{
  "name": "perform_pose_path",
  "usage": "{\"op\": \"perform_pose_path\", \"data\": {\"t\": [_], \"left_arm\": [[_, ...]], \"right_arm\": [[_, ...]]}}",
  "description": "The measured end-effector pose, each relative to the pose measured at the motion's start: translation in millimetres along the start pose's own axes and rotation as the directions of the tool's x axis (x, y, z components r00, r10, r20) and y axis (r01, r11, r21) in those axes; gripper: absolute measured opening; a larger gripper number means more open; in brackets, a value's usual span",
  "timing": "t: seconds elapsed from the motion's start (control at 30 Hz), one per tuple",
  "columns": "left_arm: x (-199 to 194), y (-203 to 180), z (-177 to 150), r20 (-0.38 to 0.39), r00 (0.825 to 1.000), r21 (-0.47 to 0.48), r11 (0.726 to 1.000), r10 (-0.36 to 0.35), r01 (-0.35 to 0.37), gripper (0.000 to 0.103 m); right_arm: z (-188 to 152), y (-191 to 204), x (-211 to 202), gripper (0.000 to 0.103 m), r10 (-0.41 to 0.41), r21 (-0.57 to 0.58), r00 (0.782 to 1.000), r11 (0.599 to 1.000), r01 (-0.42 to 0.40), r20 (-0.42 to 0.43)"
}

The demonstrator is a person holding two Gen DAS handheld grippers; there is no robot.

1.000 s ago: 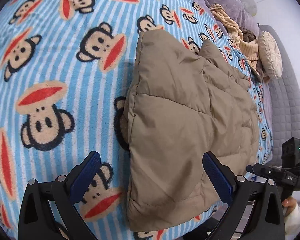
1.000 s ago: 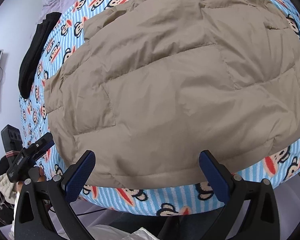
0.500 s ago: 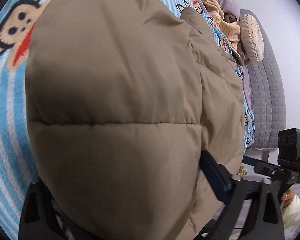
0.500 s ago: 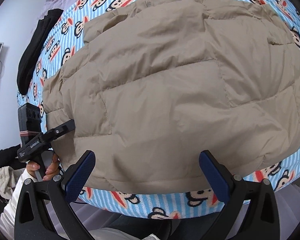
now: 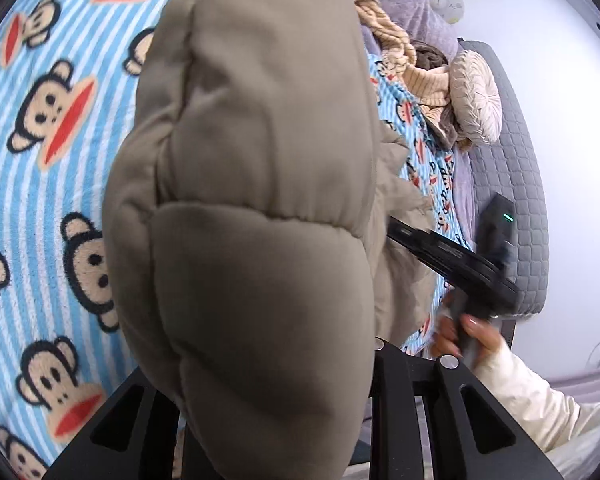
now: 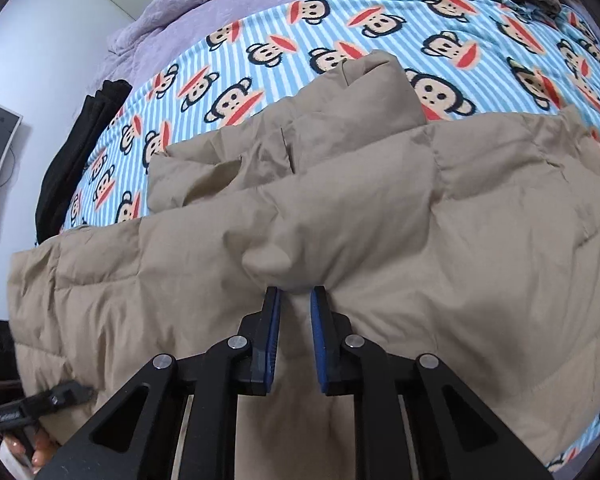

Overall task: Fold large clothes
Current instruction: 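Grasp the beige jacket edge with the left tool and lift it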

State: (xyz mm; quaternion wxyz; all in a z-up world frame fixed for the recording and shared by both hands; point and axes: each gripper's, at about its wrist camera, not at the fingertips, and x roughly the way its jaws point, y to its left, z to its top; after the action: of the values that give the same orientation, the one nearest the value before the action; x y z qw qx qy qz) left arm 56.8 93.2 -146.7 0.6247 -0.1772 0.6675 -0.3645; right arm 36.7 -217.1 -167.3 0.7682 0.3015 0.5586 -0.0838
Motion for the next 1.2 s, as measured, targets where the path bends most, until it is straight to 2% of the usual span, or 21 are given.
{"op": "perform_pose_path", "data": {"t": [0.17,0.4,0.53,0.6,0.67,0.73,0.77,0.83,0.93,1.0,1.13,1.17,1.2], "left_arm": [[2.5,-63.7,-0.1,0.012,1.000,0.043,0.999,0.025,-0.026,0.027],[38.0,-149.6,10.0,0.000,0.997,0.106,0.991,0.082,-0.082,0.027],[67.0,-197.8,17.2,-0.032,0.993,0.167,0.980,0.117,-0.110,0.028],[81.8,-217.0,20.3,-0.060,0.987,0.202,0.970,0.148,-0.133,0.028],[95.8,-231.2,22.2,-0.081,0.982,0.230,0.962,0.170,-0.147,0.029],[113.6,-244.9,24.7,-0.120,0.983,0.243,0.964,0.137,-0.105,0.051],[119.2,-246.3,24.1,-0.140,0.984,0.241,0.967,0.113,-0.077,0.056],[138.9,-251.0,24.6,-0.202,0.978,0.237,0.971,0.056,-0.006,0.073],[173.9,-257.9,31.2,-0.277,0.960,0.237,0.965,-0.045,0.113,0.077],[199.4,-262.0,34.1,-0.317,0.946,0.245,0.958,-0.068,0.151,0.077],[250.5,-274.7,24.9,-0.341,0.940,0.277,0.955,-0.005,0.106,0.077],[260.2,-278.1,22.7,-0.339,0.941,0.293,0.952,0.014,0.092,0.077],[267.6,-280.7,21.0,-0.330,0.944,0.312,0.947,0.032,0.077,0.077]], "right_arm": [[15.9,-15.1,37.9,0.014,0.055,0.055,0.998,0.997,-0.053,-0.037],[18.1,-32.7,56.3,0.012,0.136,0.118,0.989,0.985,-0.128,-0.062],[21.8,-48.4,39.5,0.012,0.210,0.166,0.973,0.967,-0.192,-0.094],[17.9,-66.4,17.6,0.017,0.249,0.198,0.966,0.953,-0.230,-0.071],[9.4,-87.1,-5.0,0.017,0.265,0.223,0.964,0.942,-0.251,-0.034],[-4.1,-111.6,-28.9,0.017,0.266,0.257,0.964,0.931,-0.257,0.002],[-12.6,-125.5,-40.2,0.017,0.264,0.279,0.964,0.925,-0.260,0.022],[-29.4,-150.6,-58.6,0.017,0.249,0.319,0.967,0.914,-0.252,0.050],[-59.2,-186.6,-81.4,0.017,0.217,0.391,0.973,0.891,-0.231,0.083],[-76.7,-208.1,-94.2,0.017,0.207,0.429,0.974,0.874,-0.228,0.097],[-105.6,-229.2,-115.8,0.017,0.176,0.466,0.979,0.861,-0.203,0.102],[-111.3,-231.3,-122.3,0.020,0.170,0.465,0.980,0.863,-0.198,0.103],[-114.9,-231.9,-128.6,0.035,0.167,0.462,0.980,0.865,-0.198,0.108]]}}
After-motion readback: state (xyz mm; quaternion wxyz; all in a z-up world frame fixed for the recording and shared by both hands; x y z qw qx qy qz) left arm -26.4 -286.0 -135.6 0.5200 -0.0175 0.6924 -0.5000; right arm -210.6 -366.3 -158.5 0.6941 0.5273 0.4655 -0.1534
